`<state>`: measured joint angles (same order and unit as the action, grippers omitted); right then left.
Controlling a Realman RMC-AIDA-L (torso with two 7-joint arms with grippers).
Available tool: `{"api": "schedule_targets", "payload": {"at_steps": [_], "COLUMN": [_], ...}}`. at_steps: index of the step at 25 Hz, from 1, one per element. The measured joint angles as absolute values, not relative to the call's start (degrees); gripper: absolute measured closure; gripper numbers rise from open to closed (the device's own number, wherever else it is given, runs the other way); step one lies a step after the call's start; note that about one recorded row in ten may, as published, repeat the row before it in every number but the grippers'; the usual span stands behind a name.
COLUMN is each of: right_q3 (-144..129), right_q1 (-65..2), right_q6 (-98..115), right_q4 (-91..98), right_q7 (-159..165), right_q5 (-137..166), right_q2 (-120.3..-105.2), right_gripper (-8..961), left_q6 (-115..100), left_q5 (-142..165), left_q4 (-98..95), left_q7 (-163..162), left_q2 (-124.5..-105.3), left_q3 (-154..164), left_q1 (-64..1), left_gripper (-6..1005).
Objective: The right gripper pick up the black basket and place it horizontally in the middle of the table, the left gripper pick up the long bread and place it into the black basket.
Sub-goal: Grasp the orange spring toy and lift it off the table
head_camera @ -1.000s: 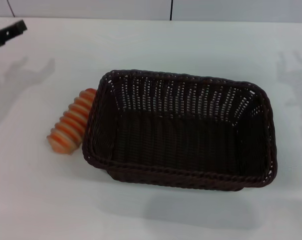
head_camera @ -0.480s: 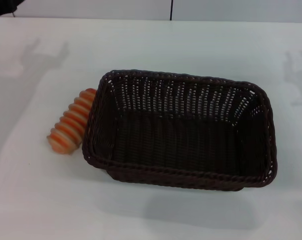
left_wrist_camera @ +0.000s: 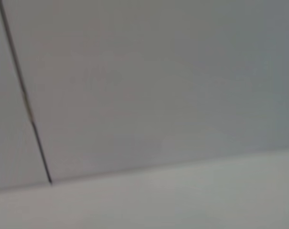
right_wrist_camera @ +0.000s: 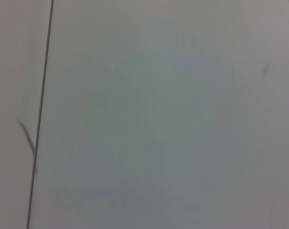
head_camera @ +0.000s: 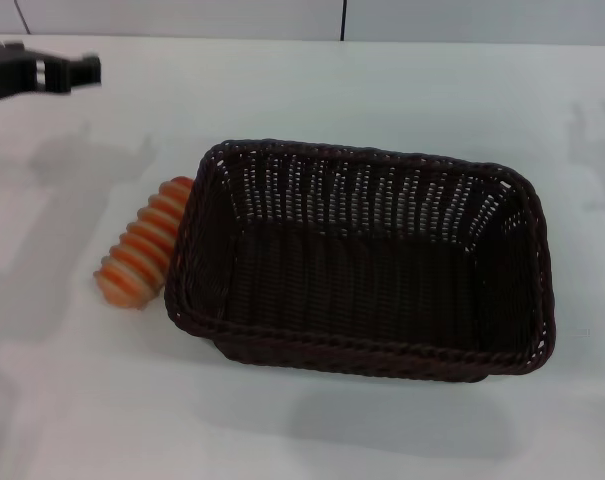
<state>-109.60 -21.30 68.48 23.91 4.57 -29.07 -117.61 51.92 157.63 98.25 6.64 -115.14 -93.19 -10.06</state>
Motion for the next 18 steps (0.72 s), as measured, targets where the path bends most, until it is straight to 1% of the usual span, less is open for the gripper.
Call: {"api": "schedule_targets", "payload": {"at_steps": [1,2,3,7,18], "right_q3": [-109.6,-109.63,-109.65,-109.67,-109.89], "right_q1": [-21.3,-21.6,-21.92,-22.63,-23.41], "right_q6": [68.48,68.47,68.48,68.48,68.47], "right_q4": [23.91,23.67,23.43,22.52,22.39], "right_q7": [4.57,4.55,4.54,4.68,4.7], "right_q5": [-29.07,-29.07,-29.05,-29.03,-29.0], "right_q2": [-117.61,-117.6,-117.59,-117.29,-117.14], "right_gripper": [587,587,587,587,588], "left_q6": [51.92,56.29,57.96,64.59,79.21], "left_q5": [157.63,156.26,156.08,155.86,156.34], "left_q4": [98.25,99.17,99.52,100.06,93.71], "left_q7": [6.64,11.84,13.77,15.45,15.08], "left_q2": [-115.14,-117.43,-117.8,-117.39,-117.63], "left_q3": [-93.19,-97.11,-98.54,-99.84,-103.15], "left_q1": [-10.06,-10.62,-10.95,-12.49,-19.01], "left_gripper": [195,196,198,203,218]}}
